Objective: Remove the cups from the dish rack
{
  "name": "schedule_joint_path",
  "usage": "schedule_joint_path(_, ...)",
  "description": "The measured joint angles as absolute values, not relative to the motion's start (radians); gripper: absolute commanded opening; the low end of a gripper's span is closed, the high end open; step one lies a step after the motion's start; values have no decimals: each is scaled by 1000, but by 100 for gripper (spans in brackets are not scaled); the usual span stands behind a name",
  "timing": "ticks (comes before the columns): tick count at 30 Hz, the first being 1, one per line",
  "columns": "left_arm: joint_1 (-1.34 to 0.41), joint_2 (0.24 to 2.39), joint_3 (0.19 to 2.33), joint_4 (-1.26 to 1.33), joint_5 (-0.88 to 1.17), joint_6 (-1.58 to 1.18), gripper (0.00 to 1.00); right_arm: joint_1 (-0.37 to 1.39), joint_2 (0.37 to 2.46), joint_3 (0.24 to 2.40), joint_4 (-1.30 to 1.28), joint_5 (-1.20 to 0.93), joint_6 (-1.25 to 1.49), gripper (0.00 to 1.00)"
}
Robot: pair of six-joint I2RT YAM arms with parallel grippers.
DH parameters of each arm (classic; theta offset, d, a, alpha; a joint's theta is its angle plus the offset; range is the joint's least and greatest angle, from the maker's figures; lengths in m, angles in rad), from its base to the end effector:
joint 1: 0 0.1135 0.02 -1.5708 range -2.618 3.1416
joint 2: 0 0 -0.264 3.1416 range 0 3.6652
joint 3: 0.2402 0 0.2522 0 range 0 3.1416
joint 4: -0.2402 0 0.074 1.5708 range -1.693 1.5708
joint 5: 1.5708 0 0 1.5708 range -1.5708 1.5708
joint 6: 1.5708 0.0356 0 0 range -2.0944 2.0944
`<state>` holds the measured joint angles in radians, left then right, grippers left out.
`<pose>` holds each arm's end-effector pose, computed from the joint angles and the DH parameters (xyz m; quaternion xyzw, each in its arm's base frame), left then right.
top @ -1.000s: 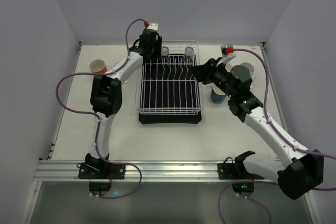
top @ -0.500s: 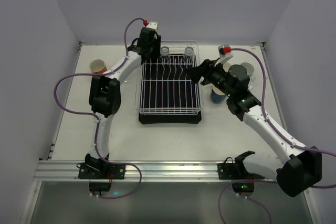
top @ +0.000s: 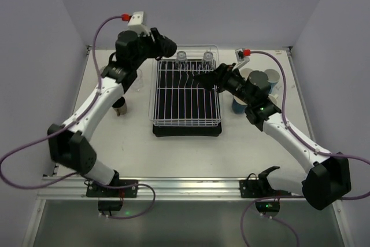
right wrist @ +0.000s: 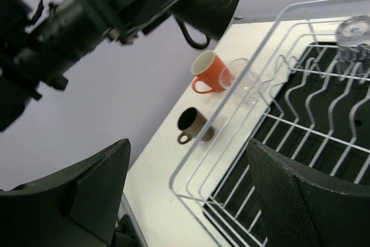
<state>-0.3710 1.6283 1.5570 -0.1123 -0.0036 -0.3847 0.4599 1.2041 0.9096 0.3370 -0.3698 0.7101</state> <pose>0.3649 -0.1418 0.3994 -0.0064 0.7689 -0.2346 0.5947 0.2490 0.1377 0.3508 -0.0468 0.6914 0.4979 0.5214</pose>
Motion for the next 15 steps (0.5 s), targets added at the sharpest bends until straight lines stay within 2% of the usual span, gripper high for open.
schedule_joint_path(6, -369, 1280, 1110, 153, 195, -630, 2, 507, 1157, 804, 477, -385, 813, 83)
schedule_joint_path(11, -386, 1188, 825, 337, 313, -831, 0, 556, 1116, 711, 543, -383, 878, 81)
schedule_joint_path(15, -428, 1150, 724, 402, 354, -923, 0, 623, 1098, 681, 565, -369, 908, 79)
